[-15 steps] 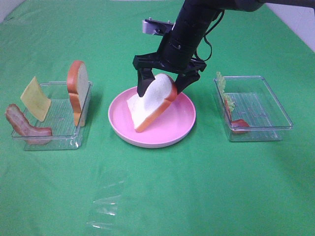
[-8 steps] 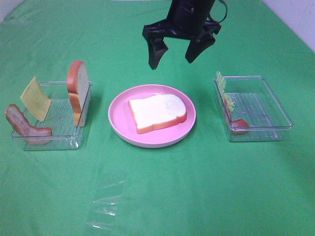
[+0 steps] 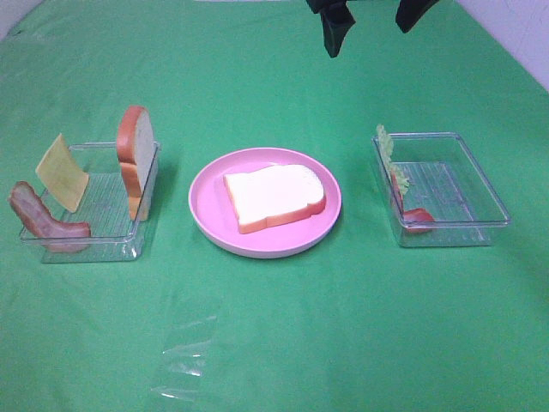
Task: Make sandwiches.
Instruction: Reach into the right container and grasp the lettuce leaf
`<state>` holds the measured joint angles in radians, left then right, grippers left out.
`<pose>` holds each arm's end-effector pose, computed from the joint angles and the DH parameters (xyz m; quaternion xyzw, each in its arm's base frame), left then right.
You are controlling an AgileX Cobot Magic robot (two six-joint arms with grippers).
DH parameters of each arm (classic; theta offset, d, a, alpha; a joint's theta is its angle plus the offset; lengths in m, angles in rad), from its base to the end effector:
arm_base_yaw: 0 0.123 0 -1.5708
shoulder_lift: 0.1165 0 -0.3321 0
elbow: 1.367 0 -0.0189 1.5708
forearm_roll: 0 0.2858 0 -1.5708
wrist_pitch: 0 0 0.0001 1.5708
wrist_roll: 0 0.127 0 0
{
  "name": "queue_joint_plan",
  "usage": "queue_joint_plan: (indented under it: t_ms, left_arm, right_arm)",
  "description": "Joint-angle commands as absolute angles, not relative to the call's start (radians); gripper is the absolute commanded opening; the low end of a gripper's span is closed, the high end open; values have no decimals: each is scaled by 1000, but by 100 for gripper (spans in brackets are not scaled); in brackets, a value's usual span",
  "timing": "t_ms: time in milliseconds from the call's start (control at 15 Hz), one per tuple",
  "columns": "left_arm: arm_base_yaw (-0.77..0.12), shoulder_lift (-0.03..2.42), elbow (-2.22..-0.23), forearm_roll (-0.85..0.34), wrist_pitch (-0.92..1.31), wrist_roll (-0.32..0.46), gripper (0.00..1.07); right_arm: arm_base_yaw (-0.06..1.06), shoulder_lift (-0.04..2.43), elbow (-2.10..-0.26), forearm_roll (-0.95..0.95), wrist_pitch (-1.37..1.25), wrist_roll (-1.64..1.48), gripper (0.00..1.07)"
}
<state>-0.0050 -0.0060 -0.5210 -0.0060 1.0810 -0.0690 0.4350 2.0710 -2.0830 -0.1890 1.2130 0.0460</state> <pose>0.0060 -0.0007 0.2826 -0.0271 0.8510 -0.0224 0.5240 0.4904 0.2032 0.3292 -0.1993 0.9490 -0.0372 0.2413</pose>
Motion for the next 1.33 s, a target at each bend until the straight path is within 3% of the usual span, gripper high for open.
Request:
queue_joint_plan:
  t_ms: [67,400,667,1333]
  left_arm:
    - [-2,-2,-522,-5,1075,-74,88]
    - [-2,-1,-522,0,1075,-74,88]
    - [-2,3,-522,0,1075,-74,88]
    - [-2,3,-522,0,1075,-74,88]
  right_arm:
    - [428,2062,-2085,-191,1328,65,89]
    - [361,2063,-2057,-200,1303,100,89]
    - [251,2109,-1924,-60,1188,102,89]
    - [244,2179,-1922,23,1122,79,89]
